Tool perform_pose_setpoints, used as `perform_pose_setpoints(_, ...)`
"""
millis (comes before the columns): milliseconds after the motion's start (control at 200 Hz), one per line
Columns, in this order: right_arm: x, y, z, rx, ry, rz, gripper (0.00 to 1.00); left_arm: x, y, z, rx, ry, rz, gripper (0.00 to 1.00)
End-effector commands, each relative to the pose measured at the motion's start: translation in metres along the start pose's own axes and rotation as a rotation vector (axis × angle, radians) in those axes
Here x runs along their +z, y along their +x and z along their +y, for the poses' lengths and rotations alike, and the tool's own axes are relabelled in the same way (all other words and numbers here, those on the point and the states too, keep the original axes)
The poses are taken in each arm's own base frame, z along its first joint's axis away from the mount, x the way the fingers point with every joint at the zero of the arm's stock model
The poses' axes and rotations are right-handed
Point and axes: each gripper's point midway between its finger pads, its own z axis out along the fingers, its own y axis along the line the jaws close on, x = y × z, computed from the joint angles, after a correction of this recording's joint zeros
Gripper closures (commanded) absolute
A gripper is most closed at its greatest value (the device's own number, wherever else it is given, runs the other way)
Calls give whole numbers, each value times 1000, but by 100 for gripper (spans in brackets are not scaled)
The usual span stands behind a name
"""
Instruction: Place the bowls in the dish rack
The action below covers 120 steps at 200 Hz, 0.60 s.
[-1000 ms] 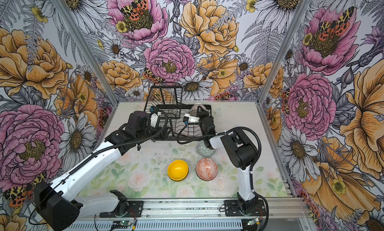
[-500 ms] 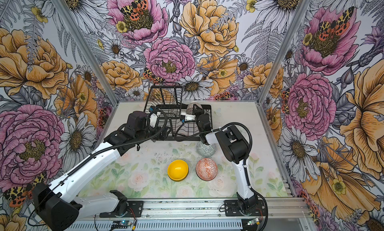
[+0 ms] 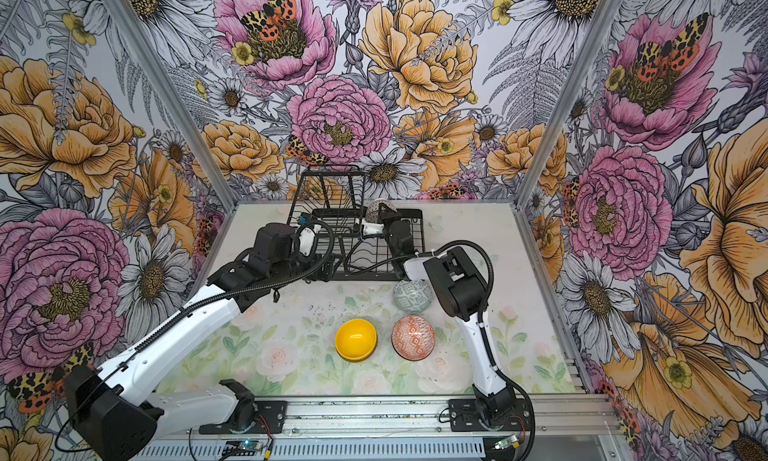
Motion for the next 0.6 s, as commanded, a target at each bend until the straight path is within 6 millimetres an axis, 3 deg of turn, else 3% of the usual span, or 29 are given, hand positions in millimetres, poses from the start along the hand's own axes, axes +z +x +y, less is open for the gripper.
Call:
perform_pose_setpoints(0, 9, -14, -22, 37, 73, -30, 100, -4, -2, -1, 18, 17, -15, 1)
perform_pose_setpoints(595, 28, -34, 0, 31, 25, -62, 100, -4, 2, 3, 19, 16, -9, 1)
